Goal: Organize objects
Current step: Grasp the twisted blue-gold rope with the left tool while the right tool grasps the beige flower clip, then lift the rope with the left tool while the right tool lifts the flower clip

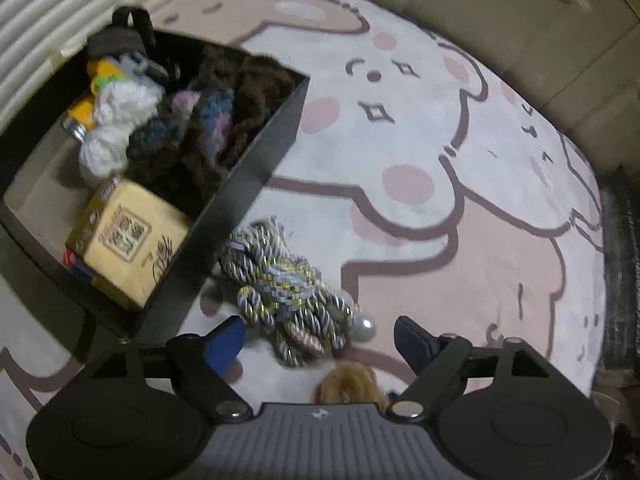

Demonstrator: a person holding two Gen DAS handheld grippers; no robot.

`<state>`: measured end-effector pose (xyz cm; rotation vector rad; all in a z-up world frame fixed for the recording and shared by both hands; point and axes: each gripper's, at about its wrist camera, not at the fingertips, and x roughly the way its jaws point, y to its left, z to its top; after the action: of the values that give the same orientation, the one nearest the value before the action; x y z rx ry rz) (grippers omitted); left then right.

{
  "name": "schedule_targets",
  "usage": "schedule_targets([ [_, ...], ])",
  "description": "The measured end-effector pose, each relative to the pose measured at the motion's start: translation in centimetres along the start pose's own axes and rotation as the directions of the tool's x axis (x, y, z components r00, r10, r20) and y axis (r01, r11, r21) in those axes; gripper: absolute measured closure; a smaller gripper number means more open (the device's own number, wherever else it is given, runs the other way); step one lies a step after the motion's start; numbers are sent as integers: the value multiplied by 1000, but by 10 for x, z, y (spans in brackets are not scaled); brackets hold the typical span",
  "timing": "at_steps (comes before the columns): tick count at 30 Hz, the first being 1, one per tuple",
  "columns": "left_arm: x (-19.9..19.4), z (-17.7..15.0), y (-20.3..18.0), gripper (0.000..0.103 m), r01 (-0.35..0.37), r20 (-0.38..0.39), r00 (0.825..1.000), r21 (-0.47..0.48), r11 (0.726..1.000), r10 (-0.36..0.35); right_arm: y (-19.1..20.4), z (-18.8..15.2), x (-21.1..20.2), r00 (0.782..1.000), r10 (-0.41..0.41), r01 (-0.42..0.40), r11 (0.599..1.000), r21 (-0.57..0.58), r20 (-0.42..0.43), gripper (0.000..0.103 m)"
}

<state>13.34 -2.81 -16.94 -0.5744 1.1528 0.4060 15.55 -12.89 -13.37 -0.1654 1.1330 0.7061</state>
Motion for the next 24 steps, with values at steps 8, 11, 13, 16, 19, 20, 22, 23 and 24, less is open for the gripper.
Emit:
schedule_targets([
  [8, 9, 8, -15, 13, -140, 77, 988, 48, 989, 136, -13, -7, -20, 999, 41, -43, 998, 52, 29, 87],
  [11, 17, 5, -25, 17, -142, 53, 989, 149, 979, 136, -20, -8, -30, 998, 35, -40, 995, 90, 61, 89],
  [13, 20, 2, -30, 24, -151, 41, 989, 214, 965, 145, -27, -9, -37, 997, 26, -35, 992, 120, 79, 89],
  [16, 21, 0, -28, 26, -115, 9, 993, 260, 959, 117, -36, -11, -45, 995, 5, -21, 987, 161, 99, 89],
  [19, 20, -2, -27, 27, -78, -21, 996, 323, 943, 90, -44, -12, -52, 994, -35, 13, 978, 207, 102, 89],
  [20, 20, -3, -28, 27, -71, -28, 996, 346, 936, 86, -47, -13, -54, 994, -51, 27, 974, 224, 100, 89],
  [22, 20, -6, -30, 28, -58, -48, 995, 408, 911, 84, -51, -13, -57, 992, -70, 42, 967, 251, 105, 89],
  [23, 20, -8, -31, 28, -51, -55, 995, 443, 895, 85, -52, -13, -59, 991, -75, 45, 965, 259, 110, 89],
  [24, 18, -10, -33, 28, -40, -65, 995, 481, 876, 81, -52, -12, -60, 990, -79, 47, 964, 263, 114, 89],
])
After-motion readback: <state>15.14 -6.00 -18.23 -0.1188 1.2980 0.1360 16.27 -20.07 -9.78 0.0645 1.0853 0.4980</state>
